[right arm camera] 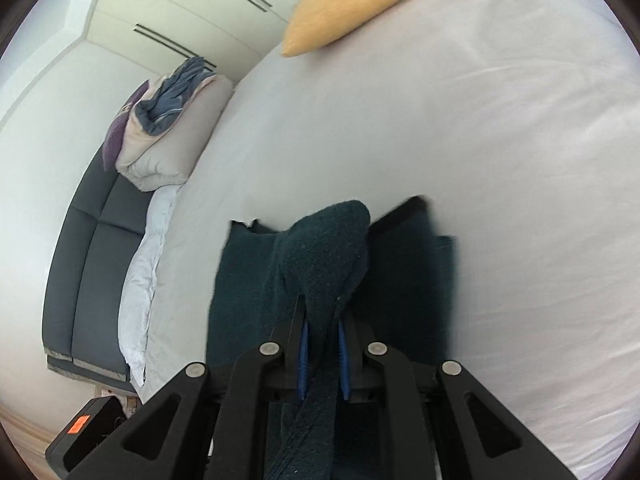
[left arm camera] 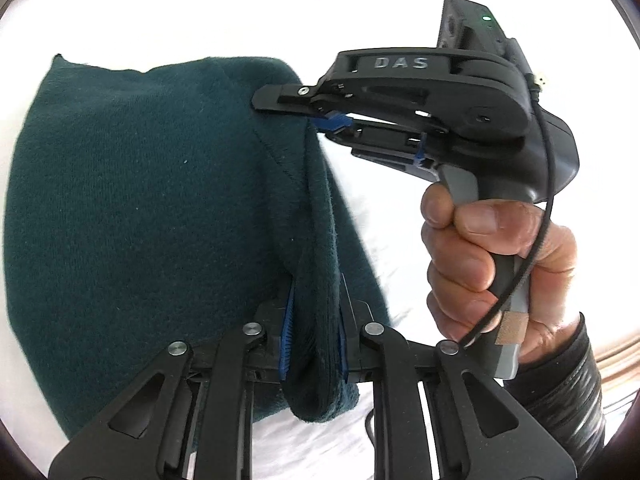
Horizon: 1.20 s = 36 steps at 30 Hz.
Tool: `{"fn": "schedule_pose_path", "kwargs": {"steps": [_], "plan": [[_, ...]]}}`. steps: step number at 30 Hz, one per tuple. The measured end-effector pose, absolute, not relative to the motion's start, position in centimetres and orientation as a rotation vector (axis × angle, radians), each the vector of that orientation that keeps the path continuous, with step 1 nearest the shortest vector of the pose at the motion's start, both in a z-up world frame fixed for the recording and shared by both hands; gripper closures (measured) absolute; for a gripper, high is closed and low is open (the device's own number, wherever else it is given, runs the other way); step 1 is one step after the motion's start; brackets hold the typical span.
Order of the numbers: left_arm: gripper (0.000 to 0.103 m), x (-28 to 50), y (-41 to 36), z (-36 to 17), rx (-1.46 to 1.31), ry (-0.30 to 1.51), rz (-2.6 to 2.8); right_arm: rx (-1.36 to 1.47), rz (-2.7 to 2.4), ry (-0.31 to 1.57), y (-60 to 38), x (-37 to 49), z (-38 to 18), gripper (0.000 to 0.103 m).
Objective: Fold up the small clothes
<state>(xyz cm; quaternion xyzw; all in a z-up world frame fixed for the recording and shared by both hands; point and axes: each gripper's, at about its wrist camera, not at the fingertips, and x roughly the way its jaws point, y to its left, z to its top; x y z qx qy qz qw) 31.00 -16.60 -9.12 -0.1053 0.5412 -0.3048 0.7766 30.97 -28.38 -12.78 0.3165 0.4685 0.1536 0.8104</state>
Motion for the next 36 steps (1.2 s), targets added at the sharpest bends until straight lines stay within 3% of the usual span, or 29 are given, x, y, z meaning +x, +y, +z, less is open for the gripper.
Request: {"fn": "schedule_pose_path", "kwargs": {"steps": [9,14,16,17,18,22,32,33,34,36], "plan": [[0.087,31.1,-15.0,-8.7,-0.285,1.169,-0.643,0.704,0.277,1.035,-30.6,31.3,-14.8,0.089],[0.080,30.0,-11.4,-7.8,-0.308,1.191,-0.643,0.742,0.316,1.049,-30.6,30.6,-14.8,0.084],[0.061,29.2,-9.4,-7.0,-0.317,1.183,-0.645,0.750,0.333,1.052,-30.5,29.9,-14.8,0.080],[0.038,28.6,-8.1,-6.3,-0.332,1.168,-0.649,0.769,0.343,1.062,-30.4,29.3,-15.0,0.078],[0.030,27.8,-6.6,-5.4,-0.361,1.135,-0.662,0.781,0.352,1.068,-30.4,28.9,-15.1,0.073],[0.030,25.6,-1.9,-2.8,-0.405,1.077,-0.726,0.780,0.395,1.067,-29.6,26.4,-14.8,0.065],[0.030,26.7,7.7,-2.9,-0.357,1.049,-0.591,0.743,0.350,1.089,-27.1,18.0,-15.4,0.065],[0.030,26.6,8.2,-3.0,-0.348,1.051,-0.588,0.748,0.347,1.082,-26.9,17.4,-15.7,0.066],[0.030,26.7,8.5,-3.1,-0.338,1.053,-0.585,0.749,0.337,1.077,-26.7,17.0,-15.9,0.080],[0.030,25.9,8.3,-3.3,-0.320,1.055,-0.579,0.792,0.317,1.062,-26.8,16.1,-16.4,0.092]]}}
